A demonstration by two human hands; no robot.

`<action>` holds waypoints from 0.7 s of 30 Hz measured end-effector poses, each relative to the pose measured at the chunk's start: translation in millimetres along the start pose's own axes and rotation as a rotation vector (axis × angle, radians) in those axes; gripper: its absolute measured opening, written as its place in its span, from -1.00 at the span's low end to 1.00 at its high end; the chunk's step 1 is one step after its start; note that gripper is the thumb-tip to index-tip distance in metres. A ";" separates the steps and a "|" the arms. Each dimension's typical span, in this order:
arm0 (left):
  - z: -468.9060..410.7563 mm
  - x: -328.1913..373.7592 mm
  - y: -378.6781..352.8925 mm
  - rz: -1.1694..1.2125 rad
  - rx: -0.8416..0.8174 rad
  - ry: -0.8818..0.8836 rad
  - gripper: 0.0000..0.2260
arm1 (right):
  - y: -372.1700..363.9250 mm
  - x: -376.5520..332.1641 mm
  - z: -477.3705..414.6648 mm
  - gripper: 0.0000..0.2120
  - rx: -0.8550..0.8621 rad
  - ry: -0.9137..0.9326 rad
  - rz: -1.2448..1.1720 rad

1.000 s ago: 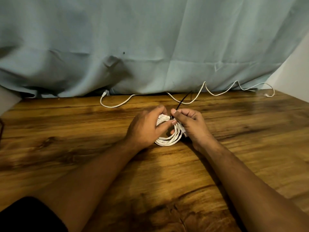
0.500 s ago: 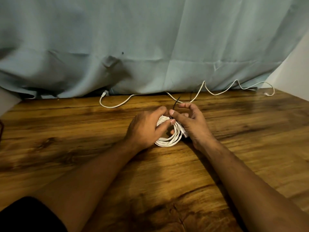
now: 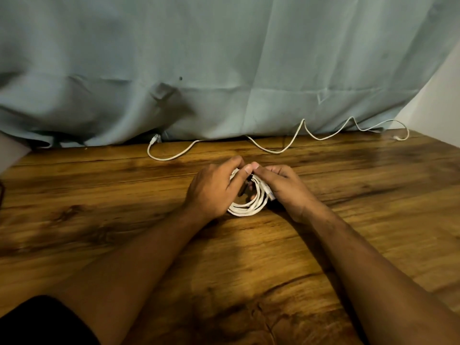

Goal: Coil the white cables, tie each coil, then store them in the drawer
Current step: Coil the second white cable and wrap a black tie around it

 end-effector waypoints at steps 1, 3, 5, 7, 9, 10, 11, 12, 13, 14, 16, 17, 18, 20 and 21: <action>-0.3 -1.8 0.7 0.013 0.010 0.019 -0.60 | -1.0 -0.4 0.8 -0.46 -0.031 -0.011 -0.022; -0.9 -3.7 2.3 0.045 0.042 0.041 -0.65 | -4.1 -0.8 2.3 -0.56 -0.108 -0.037 -0.017; -1.8 -4.5 3.6 0.074 0.065 0.062 -0.66 | -7.4 0.6 3.2 -0.63 -0.155 -0.045 -0.005; -2.7 -4.5 3.0 0.088 0.056 0.072 -0.65 | -10.4 2.3 4.1 -0.60 -0.164 -0.054 -0.018; -3.3 -3.8 1.6 0.105 0.045 0.066 -0.64 | -11.9 2.9 3.9 -0.63 -0.164 -0.045 -0.017; -3.6 -3.4 1.1 0.119 0.045 0.063 -0.64 | -12.1 2.8 4.1 -0.71 -0.158 -0.037 -0.012; -3.8 -3.5 0.5 0.132 0.046 0.062 -0.64 | -11.7 2.8 4.1 -0.79 -0.145 -0.038 -0.013; -3.8 -3.9 0.1 0.142 0.046 0.063 -0.64 | -11.6 2.5 4.4 -0.85 -0.131 -0.036 -0.015; -3.7 -4.3 -0.1 0.150 0.046 0.067 -0.64 | -11.7 2.2 4.4 -0.88 -0.119 -0.035 -0.019; -3.4 -5.0 -0.4 0.156 0.046 0.071 -0.64 | -11.8 2.1 4.3 -0.89 -0.107 -0.029 -0.018; -3.7 -6.6 -0.6 0.155 0.048 0.077 -0.64 | -12.3 -0.3 4.4 -0.92 -0.063 -0.004 -0.026; -4.0 -7.6 -0.8 0.153 0.044 0.082 -0.64 | -11.9 -1.9 4.8 -0.90 -0.028 0.025 -0.040; -4.3 -8.0 -1.0 0.152 0.038 0.085 -0.65 | -10.1 -3.8 4.9 -0.82 0.012 0.066 -0.050; -4.2 -8.4 -2.0 0.153 0.029 0.089 -0.67 | -6.5 -8.2 6.0 -0.72 0.086 0.149 -0.029; -4.2 -8.7 -2.6 0.156 0.029 0.088 -0.68 | -5.3 -10.5 6.8 -0.74 0.111 0.186 -0.007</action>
Point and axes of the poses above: each hand's wrist, its own z-axis away from the middle knuckle, its own y-axis out of the back of the hand, x = y × z, the point moved 5 cm from there along -z, towards the middle knuckle, and after that the axes turned 8 degrees about -y, right-handed, at the moved point
